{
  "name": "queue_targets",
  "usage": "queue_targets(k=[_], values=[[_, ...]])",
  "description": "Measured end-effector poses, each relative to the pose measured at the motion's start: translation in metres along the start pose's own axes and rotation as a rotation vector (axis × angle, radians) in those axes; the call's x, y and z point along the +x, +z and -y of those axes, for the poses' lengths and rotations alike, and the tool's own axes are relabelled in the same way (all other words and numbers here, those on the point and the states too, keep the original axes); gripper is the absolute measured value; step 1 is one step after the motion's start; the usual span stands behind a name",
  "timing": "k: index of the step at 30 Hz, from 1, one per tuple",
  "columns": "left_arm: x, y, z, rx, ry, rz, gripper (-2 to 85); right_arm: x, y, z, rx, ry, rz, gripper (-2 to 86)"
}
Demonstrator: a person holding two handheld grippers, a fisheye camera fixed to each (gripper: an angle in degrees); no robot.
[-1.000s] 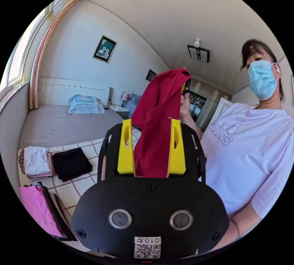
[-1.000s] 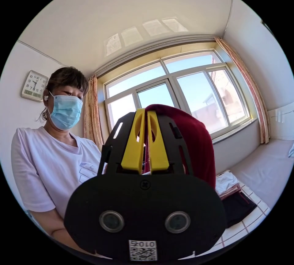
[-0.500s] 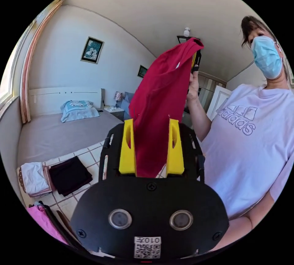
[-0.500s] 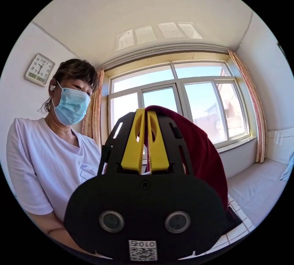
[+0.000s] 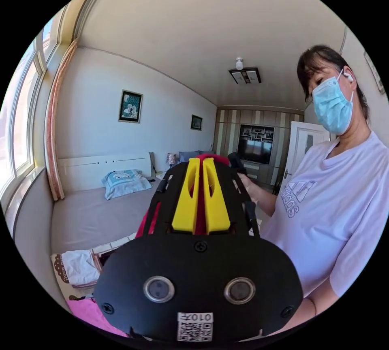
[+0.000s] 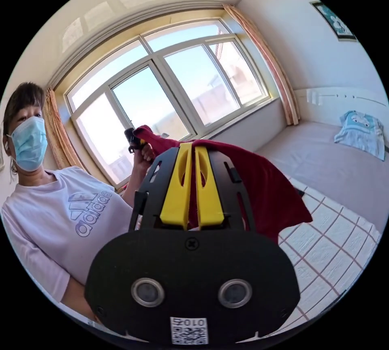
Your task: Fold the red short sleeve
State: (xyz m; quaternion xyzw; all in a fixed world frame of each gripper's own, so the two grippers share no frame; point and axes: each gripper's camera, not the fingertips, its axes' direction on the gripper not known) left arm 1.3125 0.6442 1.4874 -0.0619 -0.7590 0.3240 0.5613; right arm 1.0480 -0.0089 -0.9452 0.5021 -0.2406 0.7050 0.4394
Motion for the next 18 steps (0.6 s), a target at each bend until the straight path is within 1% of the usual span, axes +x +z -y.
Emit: queue_targets(k=[2, 6, 8, 10, 12, 14, 16, 18], values=[[0.025, 0.002, 0.029, 0.035, 0.063, -0.01, -0.3, 0.015, 0.013, -0.007, -0.026, 0.05, 0.069, 3.5], [0.046, 0.003, 0.058, 0.1, 0.034, 0.037, -0.3, 0.027, 0.031, -0.023, 0.003, 0.013, 0.271, 4.8], [0.059, 0.001, 0.068, 0.138, 0.057, 0.073, -0.3, 0.025, 0.032, -0.029, 0.011, -0.032, 0.265, 5.8], [0.07, 0.0, 0.071, 0.147, 0.073, 0.129, -0.3, 0.019, 0.029, -0.034, 0.021, -0.094, 0.192, 6.9], [0.082, -0.004, 0.073, 0.167, 0.093, 0.194, -0.3, 0.008, 0.027, -0.04, -0.023, -0.159, 0.008, 8.3], [0.095, -0.011, 0.076, 0.189, 0.11, 0.283, -0.3, 0.0, 0.029, -0.046, -0.072, -0.208, -0.086, 9.0], [0.101, -0.014, 0.079, 0.187, 0.127, 0.298, -0.3, -0.004, 0.034, -0.052, -0.1, -0.212, -0.149, 11.6], [0.105, -0.016, 0.081, 0.179, 0.135, 0.286, -0.3, -0.015, 0.045, -0.057, -0.082, -0.248, -0.225, 17.2]])
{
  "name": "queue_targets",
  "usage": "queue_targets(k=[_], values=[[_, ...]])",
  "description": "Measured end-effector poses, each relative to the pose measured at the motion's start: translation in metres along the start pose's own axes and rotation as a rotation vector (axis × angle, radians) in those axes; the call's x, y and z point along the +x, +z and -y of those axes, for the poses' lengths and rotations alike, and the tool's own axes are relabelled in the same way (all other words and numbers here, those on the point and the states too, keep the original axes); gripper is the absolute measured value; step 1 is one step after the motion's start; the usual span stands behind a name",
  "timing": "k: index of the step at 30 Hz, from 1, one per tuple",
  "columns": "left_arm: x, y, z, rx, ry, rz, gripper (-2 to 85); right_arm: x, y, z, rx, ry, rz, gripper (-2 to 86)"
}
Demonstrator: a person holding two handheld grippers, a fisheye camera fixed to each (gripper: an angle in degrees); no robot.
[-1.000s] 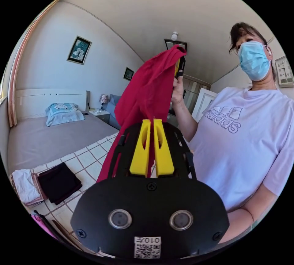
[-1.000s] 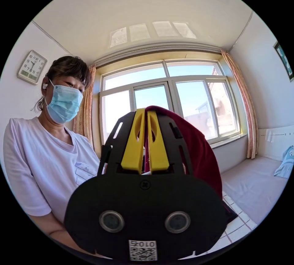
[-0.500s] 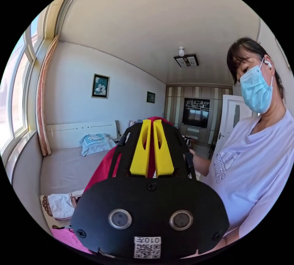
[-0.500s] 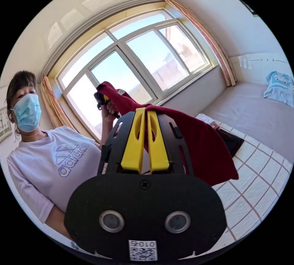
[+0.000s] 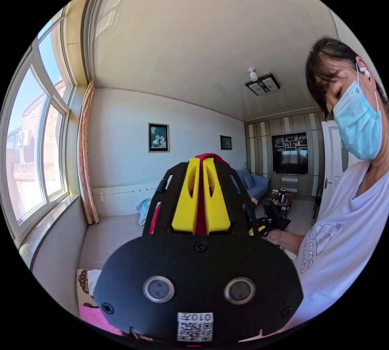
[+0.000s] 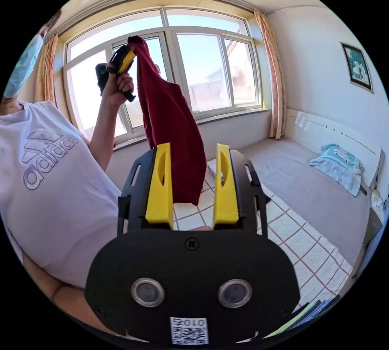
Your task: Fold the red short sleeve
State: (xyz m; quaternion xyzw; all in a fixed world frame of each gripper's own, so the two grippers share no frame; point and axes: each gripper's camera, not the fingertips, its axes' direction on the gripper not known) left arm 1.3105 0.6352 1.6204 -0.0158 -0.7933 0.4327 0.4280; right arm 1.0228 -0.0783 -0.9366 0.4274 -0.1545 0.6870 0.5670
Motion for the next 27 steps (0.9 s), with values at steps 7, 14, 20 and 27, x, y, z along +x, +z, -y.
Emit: queue_targets(k=[7, 14, 20, 27], values=[[-0.002, -0.005, -0.005, -0.01, -0.027, -0.1, -0.3, -0.033, 0.046, 0.018, -0.051, -0.162, 0.021, 17.1], [-0.036, -0.014, -0.026, -0.022, -0.082, -0.279, -0.3, 0.001, 0.05, 0.011, 0.05, -0.063, 0.223, 13.1], [-0.061, -0.01, -0.049, 0.055, -0.144, -0.419, -0.3, -0.003, 0.085, 0.012, -0.023, -0.173, 0.57, 5.6], [-0.103, -0.007, -0.084, -0.051, -0.262, -0.281, -0.4, -0.03, 0.106, -0.009, -0.214, -0.14, 0.224, 1.4]])
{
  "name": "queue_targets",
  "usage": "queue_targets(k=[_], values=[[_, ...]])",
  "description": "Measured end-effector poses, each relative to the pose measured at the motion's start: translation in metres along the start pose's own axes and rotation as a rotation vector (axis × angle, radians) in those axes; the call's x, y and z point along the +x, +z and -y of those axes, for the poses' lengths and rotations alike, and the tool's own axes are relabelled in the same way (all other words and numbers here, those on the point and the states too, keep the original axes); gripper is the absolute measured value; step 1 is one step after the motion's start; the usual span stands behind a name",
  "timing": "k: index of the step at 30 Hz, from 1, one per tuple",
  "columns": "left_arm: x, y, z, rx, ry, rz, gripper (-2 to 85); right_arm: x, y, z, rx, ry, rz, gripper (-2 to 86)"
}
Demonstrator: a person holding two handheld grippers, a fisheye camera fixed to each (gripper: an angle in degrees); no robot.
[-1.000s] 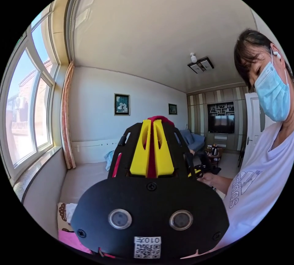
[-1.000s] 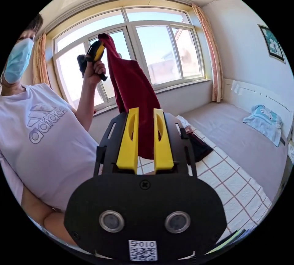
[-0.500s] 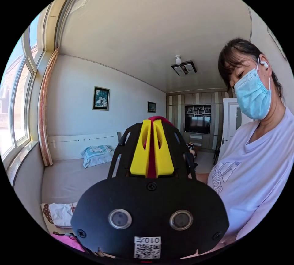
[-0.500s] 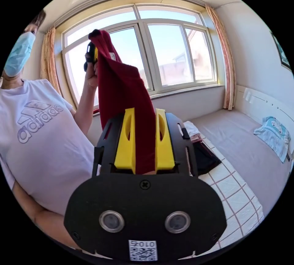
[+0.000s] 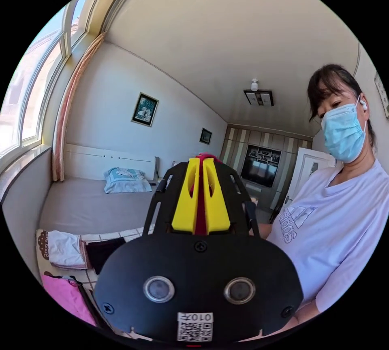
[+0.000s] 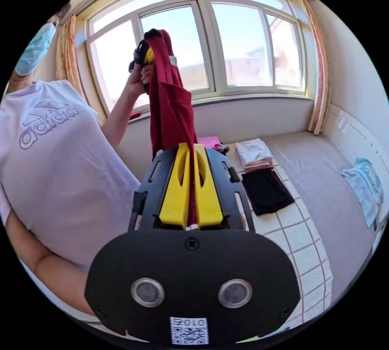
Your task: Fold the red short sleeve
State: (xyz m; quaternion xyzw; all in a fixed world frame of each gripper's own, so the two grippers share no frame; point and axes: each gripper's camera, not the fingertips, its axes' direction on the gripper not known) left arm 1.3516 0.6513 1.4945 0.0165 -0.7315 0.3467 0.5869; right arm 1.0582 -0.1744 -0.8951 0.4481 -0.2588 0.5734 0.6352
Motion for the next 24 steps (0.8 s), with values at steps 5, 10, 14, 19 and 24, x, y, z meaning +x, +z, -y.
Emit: queue_targets(k=[5, 10, 14, 19, 24], values=[[-0.05, -0.011, -0.04, -0.251, -0.087, 0.164, -0.4, -0.042, -0.061, 0.018, -0.035, -0.04, -0.432, 1.0], [-0.049, 0.011, -0.079, -0.461, 0.068, 0.042, -0.4, -0.089, -0.063, 0.027, -0.301, -0.161, -0.678, 0.9], [-0.054, 0.039, -0.133, -0.632, -0.035, -0.084, -0.3, -0.108, -0.056, -0.01, -0.372, 0.027, -0.61, 0.9], [-0.065, 0.054, -0.129, -0.649, -0.075, -0.203, -0.3, -0.133, -0.065, -0.019, -0.417, 0.077, -0.655, 0.9], [-0.057, 0.071, -0.051, -0.567, 0.182, -0.268, -0.3, -0.153, -0.12, 0.008, -0.329, -0.061, -0.859, 0.9]])
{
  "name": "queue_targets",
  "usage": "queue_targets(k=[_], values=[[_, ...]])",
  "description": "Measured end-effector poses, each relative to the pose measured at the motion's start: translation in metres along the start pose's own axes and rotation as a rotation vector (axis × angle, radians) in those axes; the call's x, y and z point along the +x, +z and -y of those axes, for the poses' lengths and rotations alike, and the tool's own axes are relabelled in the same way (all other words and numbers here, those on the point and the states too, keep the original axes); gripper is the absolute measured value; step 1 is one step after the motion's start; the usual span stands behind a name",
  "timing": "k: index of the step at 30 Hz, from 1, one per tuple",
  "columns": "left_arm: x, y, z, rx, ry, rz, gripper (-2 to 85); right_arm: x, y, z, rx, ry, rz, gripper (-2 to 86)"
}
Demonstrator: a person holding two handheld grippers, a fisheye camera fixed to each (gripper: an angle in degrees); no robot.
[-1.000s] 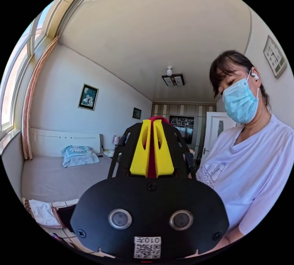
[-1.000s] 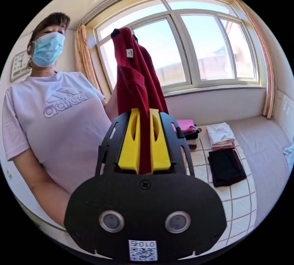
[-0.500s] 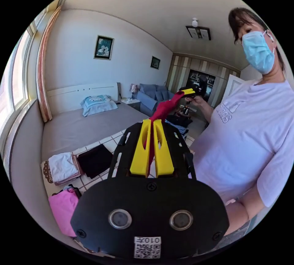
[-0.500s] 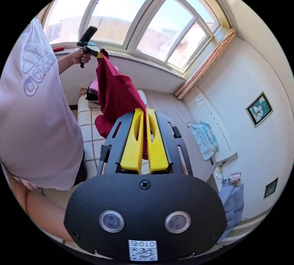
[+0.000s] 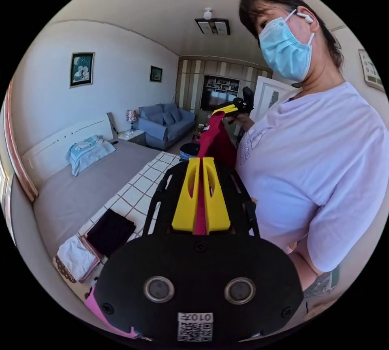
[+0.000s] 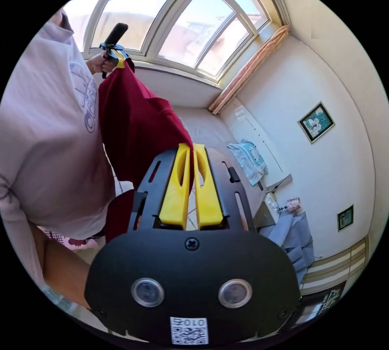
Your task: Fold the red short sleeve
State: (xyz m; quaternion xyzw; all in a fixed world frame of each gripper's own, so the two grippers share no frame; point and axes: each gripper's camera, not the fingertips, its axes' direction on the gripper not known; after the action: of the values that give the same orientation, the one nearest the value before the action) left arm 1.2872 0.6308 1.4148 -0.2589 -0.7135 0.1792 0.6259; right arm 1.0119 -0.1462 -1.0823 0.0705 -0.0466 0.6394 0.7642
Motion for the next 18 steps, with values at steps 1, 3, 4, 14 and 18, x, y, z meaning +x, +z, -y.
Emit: queue_targets(k=[1, 3, 4, 14, 18], values=[[-0.005, 0.0, 0.014, -0.001, 0.045, 0.009, -0.3, 0.003, -0.002, -0.002, 0.016, -0.003, -0.018, 0.9], [-0.022, 0.009, 0.026, -0.013, 0.073, 0.013, -0.3, 0.021, 0.013, -0.015, 0.044, 0.016, -0.044, 0.9], [-0.044, 0.025, 0.028, -0.036, 0.057, 0.021, -0.3, 0.027, 0.023, -0.019, 0.038, 0.034, -0.028, 0.9], [-0.262, 0.161, 0.054, -0.127, -0.337, 0.114, -0.3, 0.179, 0.18, -0.054, -0.096, 0.362, 0.076, 0.9], [-0.232, 0.132, 0.116, -0.116, -0.044, 0.282, -0.3, 0.215, 0.14, -0.055, 0.06, 0.283, -0.036, 0.9]])
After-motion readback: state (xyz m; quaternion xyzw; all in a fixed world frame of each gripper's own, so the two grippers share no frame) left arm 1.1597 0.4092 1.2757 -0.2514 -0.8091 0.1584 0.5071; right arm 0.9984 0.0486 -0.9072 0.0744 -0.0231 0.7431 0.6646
